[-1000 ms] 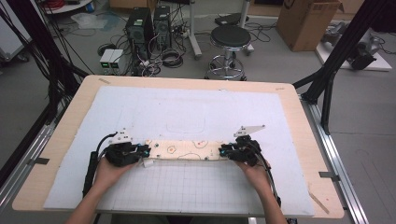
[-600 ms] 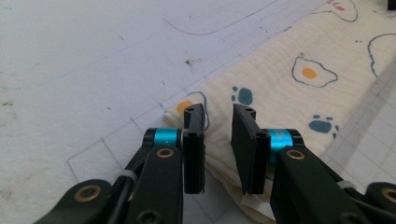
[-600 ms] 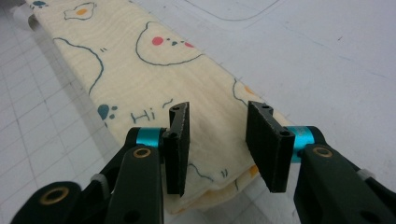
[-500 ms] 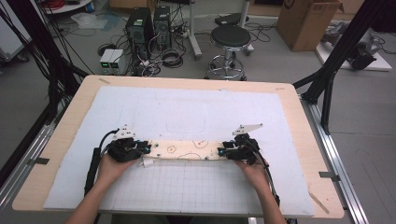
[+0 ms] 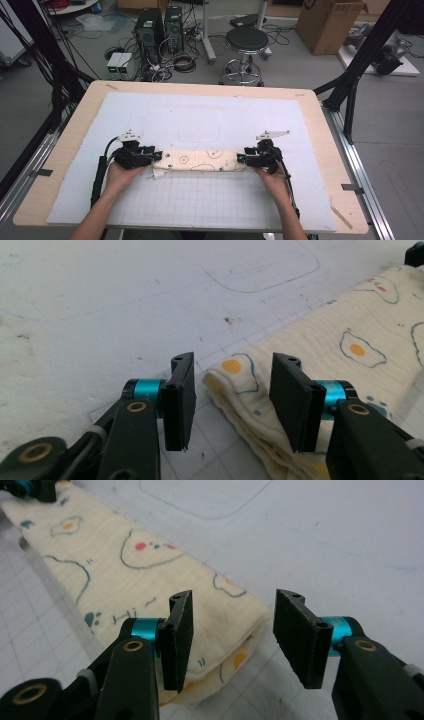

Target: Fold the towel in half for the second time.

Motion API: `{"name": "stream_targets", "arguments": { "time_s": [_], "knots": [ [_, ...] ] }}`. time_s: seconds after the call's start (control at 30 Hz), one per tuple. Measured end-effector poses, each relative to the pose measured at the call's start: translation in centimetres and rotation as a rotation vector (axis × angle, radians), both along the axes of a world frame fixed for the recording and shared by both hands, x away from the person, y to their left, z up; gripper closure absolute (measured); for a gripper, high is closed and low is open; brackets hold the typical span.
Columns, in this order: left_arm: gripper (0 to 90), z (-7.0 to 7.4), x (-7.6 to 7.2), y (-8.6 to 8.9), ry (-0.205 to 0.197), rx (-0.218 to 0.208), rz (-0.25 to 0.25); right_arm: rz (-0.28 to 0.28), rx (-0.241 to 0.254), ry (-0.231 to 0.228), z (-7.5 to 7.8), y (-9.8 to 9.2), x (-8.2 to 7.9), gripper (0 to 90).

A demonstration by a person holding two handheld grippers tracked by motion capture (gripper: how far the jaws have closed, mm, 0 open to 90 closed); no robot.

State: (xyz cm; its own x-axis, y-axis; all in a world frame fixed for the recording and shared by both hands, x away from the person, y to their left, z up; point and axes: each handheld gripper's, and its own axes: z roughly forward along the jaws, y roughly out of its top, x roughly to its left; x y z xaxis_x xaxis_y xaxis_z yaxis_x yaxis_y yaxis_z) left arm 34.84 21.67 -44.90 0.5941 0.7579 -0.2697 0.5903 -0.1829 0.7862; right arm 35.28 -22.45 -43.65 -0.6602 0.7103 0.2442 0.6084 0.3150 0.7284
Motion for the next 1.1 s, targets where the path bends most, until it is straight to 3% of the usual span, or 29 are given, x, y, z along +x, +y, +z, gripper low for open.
{"name": "stream_targets", "arguments": {
  "time_s": [0.13, 0.37, 0.53, 0.6, 0.7, 0.93, 1.1],
  "knots": [
    [62.9, -0.2, 0.2, 0.1, 0.02, -0.019, -0.003, 0.008, 0.025, 0.057, -0.6, -0.1, 0.3, 58.2],
    [80.5, 0.3, 0.1, -0.1, -0.006, 0.02, -0.008, 0.026, 0.032, 0.067, -0.8, 0.2, 0.5, 79.2],
    [81.8, 1.2, 0.9, -0.5, -0.025, 0.054, 0.007, 0.009, 0.02, 0.044, -0.2, 0.5, 0.5, 80.5],
    [81.9, 1.6, 1.2, -0.6, -0.047, 0.038, 0.025, -0.002, 0.01, 0.04, -0.1, 0.7, 0.7, 80.6],
    [82.0, 1.8, 1.8, -0.5, -0.046, 0.06, 0.039, -0.021, 0.018, 0.028, 0.3, 0.8, 1.2, 80.7],
    [81.9, 1.6, 3.1, -0.2, -0.049, 0.05, 0.094, -0.049, 0.014, 0.004, 0.8, 1.4, 2.4, 80.6],
    [81.8, 1.6, 3.6, -0.3, -0.039, 0.057, 0.094, -0.067, 0.006, 0.004, 0.7, 1.6, 3.3, 80.1]
  ]
}}
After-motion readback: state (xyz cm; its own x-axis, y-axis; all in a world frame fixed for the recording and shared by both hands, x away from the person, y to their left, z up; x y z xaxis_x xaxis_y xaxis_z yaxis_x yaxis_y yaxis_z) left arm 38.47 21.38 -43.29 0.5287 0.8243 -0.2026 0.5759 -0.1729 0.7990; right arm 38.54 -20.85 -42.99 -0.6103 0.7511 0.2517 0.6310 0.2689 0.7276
